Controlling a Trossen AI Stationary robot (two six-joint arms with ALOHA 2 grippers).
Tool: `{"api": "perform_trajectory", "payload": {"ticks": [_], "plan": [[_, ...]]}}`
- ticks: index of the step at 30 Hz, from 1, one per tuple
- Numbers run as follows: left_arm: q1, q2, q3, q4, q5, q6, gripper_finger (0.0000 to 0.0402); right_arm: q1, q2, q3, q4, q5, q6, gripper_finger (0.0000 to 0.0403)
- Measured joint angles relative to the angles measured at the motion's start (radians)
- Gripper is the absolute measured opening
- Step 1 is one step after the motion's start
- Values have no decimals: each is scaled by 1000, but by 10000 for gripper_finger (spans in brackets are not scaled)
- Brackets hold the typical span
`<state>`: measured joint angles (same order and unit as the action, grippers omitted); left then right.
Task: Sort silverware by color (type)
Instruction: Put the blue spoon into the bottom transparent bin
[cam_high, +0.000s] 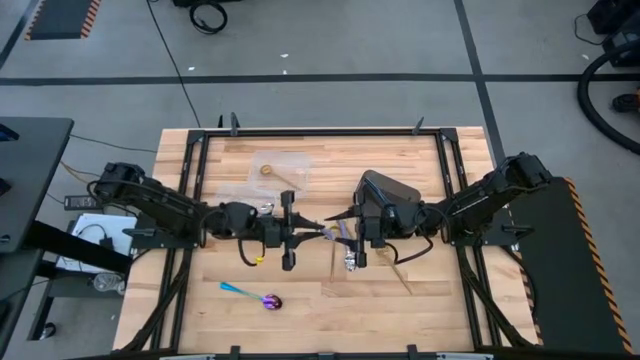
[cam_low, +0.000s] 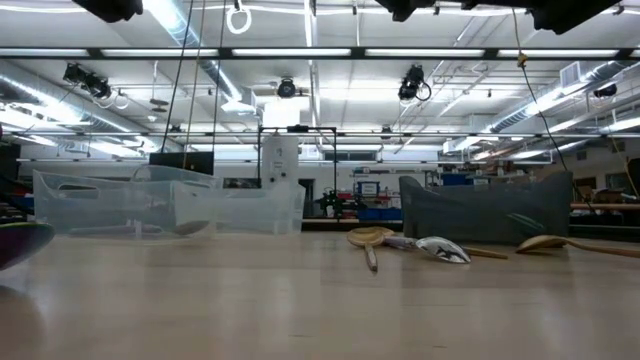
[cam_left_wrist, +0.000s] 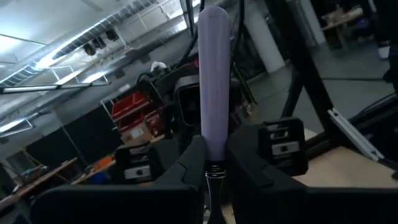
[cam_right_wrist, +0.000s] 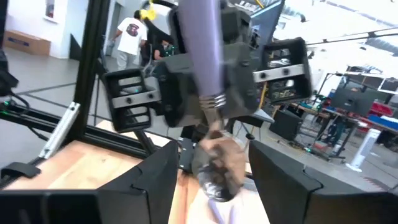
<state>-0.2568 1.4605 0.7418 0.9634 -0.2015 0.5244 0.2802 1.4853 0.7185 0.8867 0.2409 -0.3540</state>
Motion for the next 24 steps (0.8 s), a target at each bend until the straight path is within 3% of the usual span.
{"api": "perform_trajectory", "payload": {"ticks": [9, 15, 24], "plan": [[11, 74, -4, 100, 18, -47, 46, -38, 1, 0, 1, -85, 79, 201], [14, 122, -2, 199, 23, -44, 46, -40, 2, 0, -23, -88, 84, 194], [15, 125, -1, 185, 25, -54, 46, -40, 2, 0, -21, -104, 68, 141]]}}
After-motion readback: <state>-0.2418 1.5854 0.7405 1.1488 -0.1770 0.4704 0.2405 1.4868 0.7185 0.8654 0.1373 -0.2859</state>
